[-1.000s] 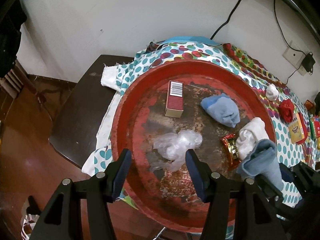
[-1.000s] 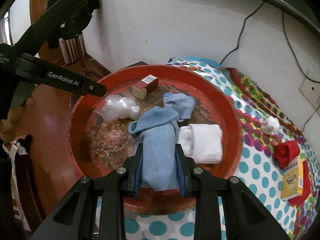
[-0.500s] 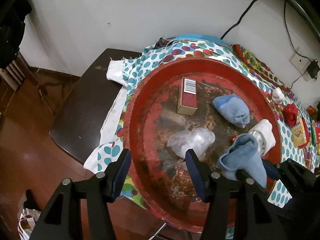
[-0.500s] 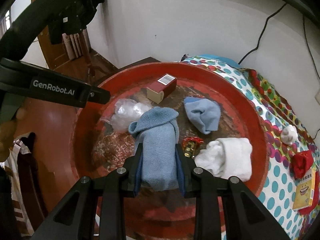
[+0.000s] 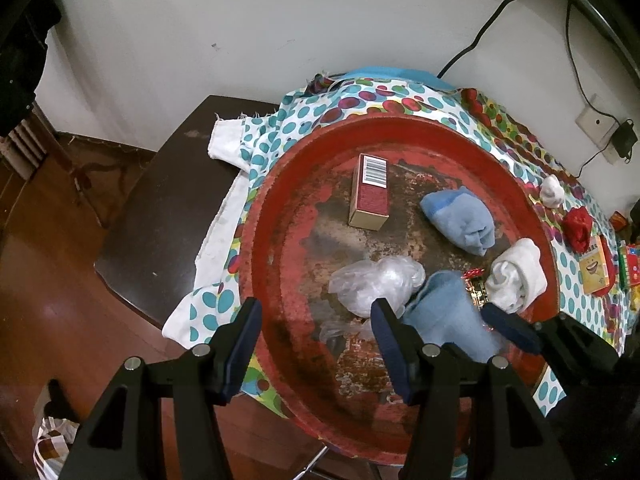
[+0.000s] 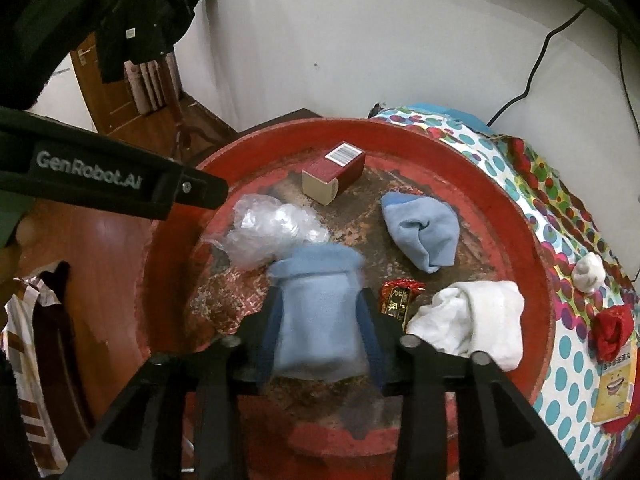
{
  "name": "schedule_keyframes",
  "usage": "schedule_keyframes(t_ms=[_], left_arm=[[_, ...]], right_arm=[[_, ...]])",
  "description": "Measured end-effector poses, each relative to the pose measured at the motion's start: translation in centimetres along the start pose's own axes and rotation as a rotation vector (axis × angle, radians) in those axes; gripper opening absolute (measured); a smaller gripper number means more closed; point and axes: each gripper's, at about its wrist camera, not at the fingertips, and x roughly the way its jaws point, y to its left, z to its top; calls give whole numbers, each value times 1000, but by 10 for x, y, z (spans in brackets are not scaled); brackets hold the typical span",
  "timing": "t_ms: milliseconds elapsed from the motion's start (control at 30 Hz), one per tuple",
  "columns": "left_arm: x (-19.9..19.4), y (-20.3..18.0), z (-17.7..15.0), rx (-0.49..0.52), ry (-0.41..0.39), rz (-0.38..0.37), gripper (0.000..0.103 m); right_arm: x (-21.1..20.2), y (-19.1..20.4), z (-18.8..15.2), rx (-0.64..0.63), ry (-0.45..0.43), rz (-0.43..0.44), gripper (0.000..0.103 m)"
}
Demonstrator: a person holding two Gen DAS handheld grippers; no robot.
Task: Organize objects
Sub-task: 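Carry the blue sock in the right tool onto the tray and open it, then grasp the yellow medicine box with the left tool while the right tool grasps the red rolled cloth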
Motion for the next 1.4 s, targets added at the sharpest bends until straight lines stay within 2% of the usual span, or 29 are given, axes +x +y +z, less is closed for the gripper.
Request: schedule_keyframes(t_ms=[300, 367, 533, 833, 1067, 1200, 1333, 1400], left_arm=[[-4, -13, 0, 29, -7, -8, 58], [-4, -21, -1, 47, -9, -5, 58], [-8, -51, -3, 116, -18, -15, 58], [-9, -120, -14, 269, -12, -58, 58], [-5, -178, -30, 381, 5, -101, 58], [-4, -212, -41, 443, 7, -107, 58], [2, -249, -47, 487, 40, -151, 58], [7, -266, -41, 476, 65, -174, 58]], right_arm=[[-27, -16, -9, 45, -45, -7, 46], [-36, -24, -14, 70, -65, -19, 50], [-56, -54, -31, 138, -88, -58, 50], [-104, -154, -91, 325, -98, -215, 50], [-150, -252, -147, 499, -113, -371, 51], [-152, -294, -167, 550, -95, -394, 54], [-135, -322, -177, 550, -49, -358, 55], [-125, -332, -176, 553, -46, -328, 55]])
